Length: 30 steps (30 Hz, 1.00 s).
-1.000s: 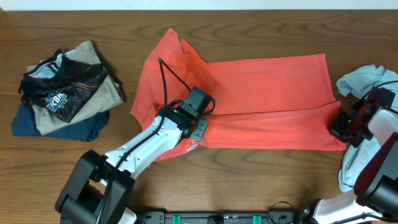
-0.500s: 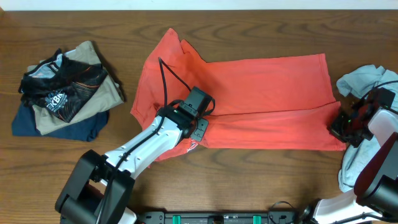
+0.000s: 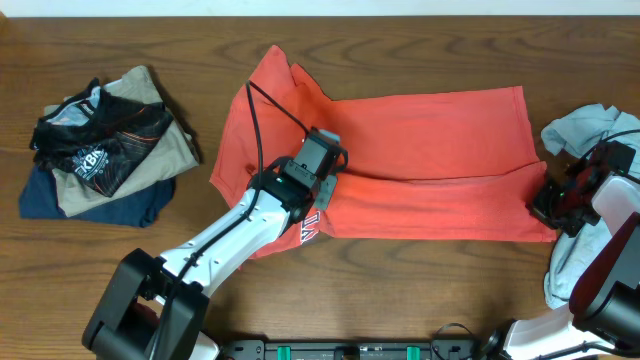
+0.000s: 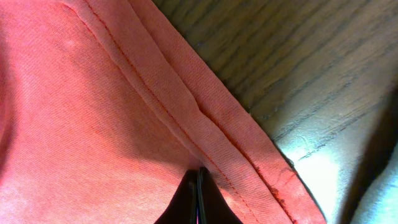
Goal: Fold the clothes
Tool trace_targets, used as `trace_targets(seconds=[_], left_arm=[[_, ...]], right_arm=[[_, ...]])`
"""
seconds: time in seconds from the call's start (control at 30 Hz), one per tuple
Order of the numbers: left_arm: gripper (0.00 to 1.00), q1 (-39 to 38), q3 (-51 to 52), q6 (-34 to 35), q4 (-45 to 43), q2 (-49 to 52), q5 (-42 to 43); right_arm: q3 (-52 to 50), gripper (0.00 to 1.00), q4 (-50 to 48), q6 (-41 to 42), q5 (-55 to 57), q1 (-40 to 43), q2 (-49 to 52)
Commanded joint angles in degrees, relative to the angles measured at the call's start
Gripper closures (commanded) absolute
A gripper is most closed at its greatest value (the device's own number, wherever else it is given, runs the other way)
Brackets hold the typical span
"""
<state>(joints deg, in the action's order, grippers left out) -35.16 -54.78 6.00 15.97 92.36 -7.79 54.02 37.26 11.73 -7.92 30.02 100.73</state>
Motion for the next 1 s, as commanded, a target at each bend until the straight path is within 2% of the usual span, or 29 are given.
trace_targets(seconds=[0.0, 0.07, 0.1, 0.17, 0.23, 0.27, 0.43, 0.6, 0.77, 0.97], left_arm=[[0.92, 0.2, -1.0, 0.3, -3.2, 0.4, -2.4], [0.92, 0.9, -1.0, 0.3, -5.6, 2.0, -2.6], [0.86, 1.6, -1.0, 0.3, -6.2, 3.0, -3.5], [0.59, 3.1, -1.0, 2.3, -5.7, 4.2, -5.0], [0.42, 4.7, -1.0, 3.5, -3.2, 4.5, -4.9], [0.38, 5.6, -1.1, 4.1, -1.4, 4.4, -4.9], [0.38, 9.4, -1.1, 6.1, 7.3, 2.8, -4.9], [0.38, 12.4, -1.1, 12.3, 13.9, 1.0, -3.0], [0.45, 12.6, -1.0, 12.3, 13.9, 0.9, 6.7], [0.50, 12.6, 0.8, 12.3, 12.1, 1.2, 7.6]], right_arm=[[-3.6, 0.98, 0.9, 0.7, 6.8, 0.0, 3.7], [-3.6, 0.98, 0.9, 0.7, 6.8, 0.0, 3.7], [-3.6, 0.97, 0.9, 0.7, 6.8, 0.0, 3.7], [-3.6, 0.96, 0.9, 0.7, 6.8, 0.0, 3.7], [-3.6, 0.92, 0.8, 0.7, 6.1, 0.0, 3.7], [-3.4, 0.91, 0.8, 0.7, 5.7, 0.0, 3.7], [-1.2, 0.90, 2.4, 0.7, 4.4, 0.0, 2.6], [2.4, 0.89, 5.2, 0.6, 2.6, 0.0, -0.5], [3.3, 0.95, 3.7, -3.9, -6.0, 0.0, -3.1], [3.2, 0.99, 1.9, -7.2, -8.7, -1.0, -3.1]])
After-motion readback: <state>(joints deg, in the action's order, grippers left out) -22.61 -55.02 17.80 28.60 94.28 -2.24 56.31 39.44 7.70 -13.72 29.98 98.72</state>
